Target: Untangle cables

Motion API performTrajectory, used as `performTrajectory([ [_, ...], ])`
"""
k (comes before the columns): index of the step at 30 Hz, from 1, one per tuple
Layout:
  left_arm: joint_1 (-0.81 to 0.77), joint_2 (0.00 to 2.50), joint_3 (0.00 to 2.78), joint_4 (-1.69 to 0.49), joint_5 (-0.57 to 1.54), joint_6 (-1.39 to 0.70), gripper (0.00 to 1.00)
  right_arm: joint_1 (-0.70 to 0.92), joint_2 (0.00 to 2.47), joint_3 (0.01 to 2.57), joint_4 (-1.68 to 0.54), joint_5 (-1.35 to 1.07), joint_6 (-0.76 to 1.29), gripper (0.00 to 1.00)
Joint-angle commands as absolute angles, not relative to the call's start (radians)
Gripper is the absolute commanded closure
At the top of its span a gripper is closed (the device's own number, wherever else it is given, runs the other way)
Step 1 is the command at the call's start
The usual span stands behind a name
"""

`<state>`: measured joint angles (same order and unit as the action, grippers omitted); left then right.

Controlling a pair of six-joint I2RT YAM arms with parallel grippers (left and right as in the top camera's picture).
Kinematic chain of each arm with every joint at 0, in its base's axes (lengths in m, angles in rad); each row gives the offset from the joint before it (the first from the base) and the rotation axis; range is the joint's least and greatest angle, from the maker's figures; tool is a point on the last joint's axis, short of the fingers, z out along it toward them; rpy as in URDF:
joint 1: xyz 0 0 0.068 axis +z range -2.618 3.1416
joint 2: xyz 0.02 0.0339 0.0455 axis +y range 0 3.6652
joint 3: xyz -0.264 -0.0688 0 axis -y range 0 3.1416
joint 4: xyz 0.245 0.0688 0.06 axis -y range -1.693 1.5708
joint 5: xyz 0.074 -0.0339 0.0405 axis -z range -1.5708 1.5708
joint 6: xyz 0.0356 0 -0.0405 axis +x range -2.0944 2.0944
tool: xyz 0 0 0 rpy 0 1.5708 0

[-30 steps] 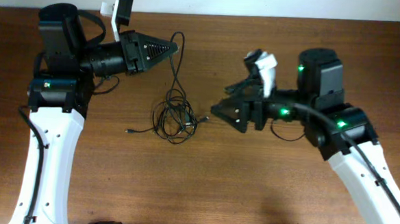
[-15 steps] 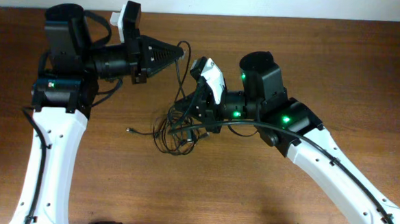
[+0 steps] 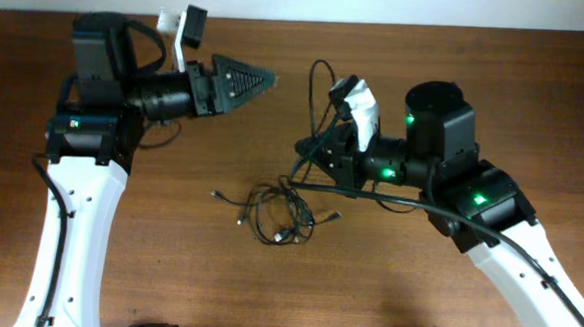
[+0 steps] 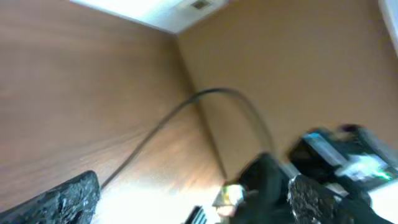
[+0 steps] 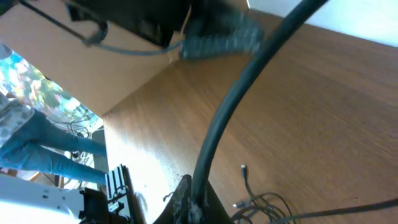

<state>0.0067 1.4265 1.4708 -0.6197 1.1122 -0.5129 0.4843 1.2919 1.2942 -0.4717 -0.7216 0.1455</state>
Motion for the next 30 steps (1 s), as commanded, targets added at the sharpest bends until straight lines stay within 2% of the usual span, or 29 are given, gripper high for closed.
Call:
performTrajectory([
  [1, 0.006, 1.414, 1.474, -0.762, 0.848, -0.359, 0.01, 0.457, 1.24, 1.308, -0.469, -0.718, 0.205, 0.96],
  [3, 0.003, 1.414, 1.474, -0.859, 0.753, -0.301, 0.01, 0.457, 1.235, 1.312, -0.468, -0.718, 0.204, 0.96],
  [4, -0.004, 1.414, 1.474, -0.908, 0.677, -0.293, 0.04, 0.457, 1.235, 1.32, -0.469, -0.717, 0.212, 0.96],
  [7, -0.049, 1.422, 1.472, -1.029, 0.454, -0.293, 0.21, 0.457, 1.235, 1.36, -0.47, -0.716, 0.232, 0.96],
  [9, -0.089, 1.438, 1.472, -1.062, 0.381, -0.293, 0.23, 0.457, 1.235, 1.387, -0.485, -0.681, 0.262, 0.96],
  [13, -0.155, 1.483, 1.472, -1.084, 0.35, -0.251, 0.26, 0.457, 1.235, 1.45, -0.514, -0.63, 0.334, 0.96],
  [17, -0.181, 1.522, 1.472, -1.097, 0.351, -0.25, 0.25, 0.457, 1.235, 1.599, -0.688, -0.442, 0.315, 0.96],
  [20, -0.225, 1.572, 1.472, -1.097, 0.351, -0.229, 0.27, 0.457, 1.235, 1.655, -0.701, -0.44, 0.285, 0.96],
  [24, -0.262, 1.647, 1.472, -1.139, 0.351, -0.126, 0.23, 0.457, 1.237, 1.655, -0.758, -0.436, 0.239, 0.96],
  [25, -0.262, 1.669, 1.472, -1.147, 0.351, -0.088, 0.18, 0.457, 1.237, 1.655, -0.764, -0.433, 0.239, 0.96],
  [26, -0.262, 1.685, 1.472, -1.151, 0.351, -0.071, 0.05, 0.457, 1.237, 1.655, -0.76, -0.433, 0.239, 0.96],
  [27, -0.262, 1.71, 1.472, -1.158, 0.36, -0.02, 0.0, 0.457, 1.237, 1.655, -0.756, -0.433, 0.24, 0.96],
  [28, -0.262, 1.731, 1.472, -1.162, 0.384, 0.046, 0.04, 0.457, 1.237, 1.655, -0.757, -0.433, 0.24, 0.96],
  [30, -0.262, 1.776, 1.471, -1.184, 0.509, 0.251, 0.21, 0.457, 1.237, 1.655, -0.765, -0.433, 0.24, 0.96],
])
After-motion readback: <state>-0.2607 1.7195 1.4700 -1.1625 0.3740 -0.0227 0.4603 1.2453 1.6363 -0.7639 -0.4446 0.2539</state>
